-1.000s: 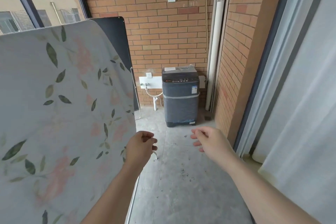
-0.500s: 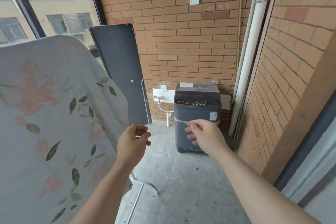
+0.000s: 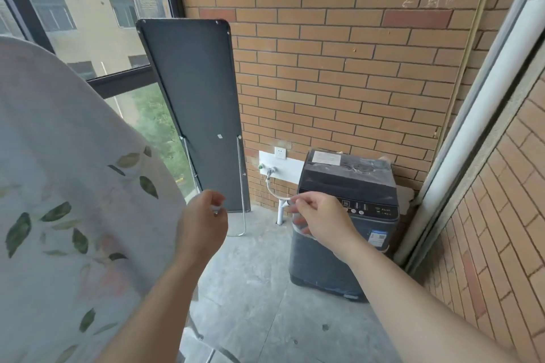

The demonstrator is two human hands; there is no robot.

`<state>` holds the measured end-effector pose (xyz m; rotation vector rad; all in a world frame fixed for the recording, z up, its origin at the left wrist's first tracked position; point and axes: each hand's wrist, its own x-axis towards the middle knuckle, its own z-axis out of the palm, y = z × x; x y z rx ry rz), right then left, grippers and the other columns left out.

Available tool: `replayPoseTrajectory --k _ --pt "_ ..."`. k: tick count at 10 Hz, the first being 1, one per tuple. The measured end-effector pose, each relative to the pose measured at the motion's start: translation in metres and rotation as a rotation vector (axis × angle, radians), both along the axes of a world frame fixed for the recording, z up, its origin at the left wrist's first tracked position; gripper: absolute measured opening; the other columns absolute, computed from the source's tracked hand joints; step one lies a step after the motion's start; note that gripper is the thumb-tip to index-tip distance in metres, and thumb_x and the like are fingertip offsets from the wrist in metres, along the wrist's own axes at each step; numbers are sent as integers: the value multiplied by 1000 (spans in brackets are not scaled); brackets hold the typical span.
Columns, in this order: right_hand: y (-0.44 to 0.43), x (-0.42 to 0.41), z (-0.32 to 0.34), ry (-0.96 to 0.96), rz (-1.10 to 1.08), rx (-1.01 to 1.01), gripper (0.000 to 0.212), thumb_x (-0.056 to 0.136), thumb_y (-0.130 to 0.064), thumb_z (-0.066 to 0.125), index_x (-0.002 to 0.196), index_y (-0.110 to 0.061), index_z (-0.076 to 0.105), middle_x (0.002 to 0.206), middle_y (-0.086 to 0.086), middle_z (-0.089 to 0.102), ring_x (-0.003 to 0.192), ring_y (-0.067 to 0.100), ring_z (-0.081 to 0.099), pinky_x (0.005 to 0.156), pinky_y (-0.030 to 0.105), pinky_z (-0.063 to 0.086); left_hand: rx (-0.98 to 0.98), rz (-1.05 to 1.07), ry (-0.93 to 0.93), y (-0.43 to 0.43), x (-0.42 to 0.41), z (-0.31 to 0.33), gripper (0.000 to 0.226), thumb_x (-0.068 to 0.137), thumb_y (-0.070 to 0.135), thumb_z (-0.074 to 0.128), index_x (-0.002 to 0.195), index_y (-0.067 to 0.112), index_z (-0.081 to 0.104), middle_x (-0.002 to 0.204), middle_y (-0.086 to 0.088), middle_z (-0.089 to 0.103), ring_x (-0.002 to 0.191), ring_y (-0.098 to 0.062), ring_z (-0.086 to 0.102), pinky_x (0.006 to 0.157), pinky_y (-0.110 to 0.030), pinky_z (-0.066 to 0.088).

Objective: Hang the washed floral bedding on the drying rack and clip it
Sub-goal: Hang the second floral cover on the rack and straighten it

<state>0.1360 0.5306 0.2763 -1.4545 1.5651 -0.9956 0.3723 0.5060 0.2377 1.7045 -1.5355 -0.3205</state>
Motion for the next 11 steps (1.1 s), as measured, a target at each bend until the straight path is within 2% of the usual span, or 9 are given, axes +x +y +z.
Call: replayPoseTrajectory --k 1,3,4,5,6,7,8,9,11 --pt "-62 -2 7 9 32 -20 23 102 -23 50 112 -17 69 97 -6 75 79 13 72 72 37 60 -22 64 -268 -61 8 3 24 90 11 63 110 24 64 116 5 60 92 -25 62 74 -37 50" --pt "-175 -8 6 -17 143 -38 19 103 -24 50 105 -21 69 95 -4 74 79 16 72 72 38 60 66 190 -712 -161 18 -9 35 70 -2 66 99 17 71 104 -4 65 95 -31 59 71 -37 45" --pt "-237 -11 -3 -49 217 -55 18 102 -23 50 99 -25 68 91 -5 74 74 16 72 70 33 58 376 344 -932 -196 17 -17 37 72 8 59 103 27 62 111 3 51 115 -23 39 91 -40 31" --pt "-286 -8 -11 -77 321 -33 18 102 -24 50 101 -26 68 93 -5 74 73 12 72 70 32 58 630 467 -998 -215 22 -35 50 80 16 56 127 30 50 143 -6 33 142 -34 11 113 -51 13" --pt "-335 2 -7 -64 484 5 17 102 -21 51 104 -21 68 95 -3 74 79 20 73 73 35 58 993 331 -1171 -214 38 -54 62 93 13 44 152 23 26 165 -14 3 151 -40 -10 121 -53 0" --pt "-372 24 -4 -49 621 37 17 102 -20 51 106 -18 68 98 1 74 79 22 72 71 32 56 1246 48 -2011 -219 56 -70 98 69 20 75 156 28 30 154 0 43 149 -24 27 116 -39 24" --pt "-399 60 -12 -48 771 69 18 102 -20 51 107 -16 68 101 4 72 77 19 71 63 27 55 864 525 -1309 -212 54 -83 56 90 19 56 144 30 49 157 -5 35 146 -22 29 122 -35 13" --pt "-401 109 -24 -70 948 158 17 100 -19 52 108 -16 67 97 2 73 74 15 69 65 34 55 591 685 -1242 -188 59 -31 30 75 1 60 101 10 72 143 -23 48 139 -44 30 122 -56 -8" --pt "-396 211 -27 -60 1205 188 12 97 -20 56 104 -20 67 101 8 71 75 17 70 66 38 56 292 858 -1261 -188 67 29 48 75 -4 56 121 8 62 158 -24 30 143 -50 28 115 -68 18"
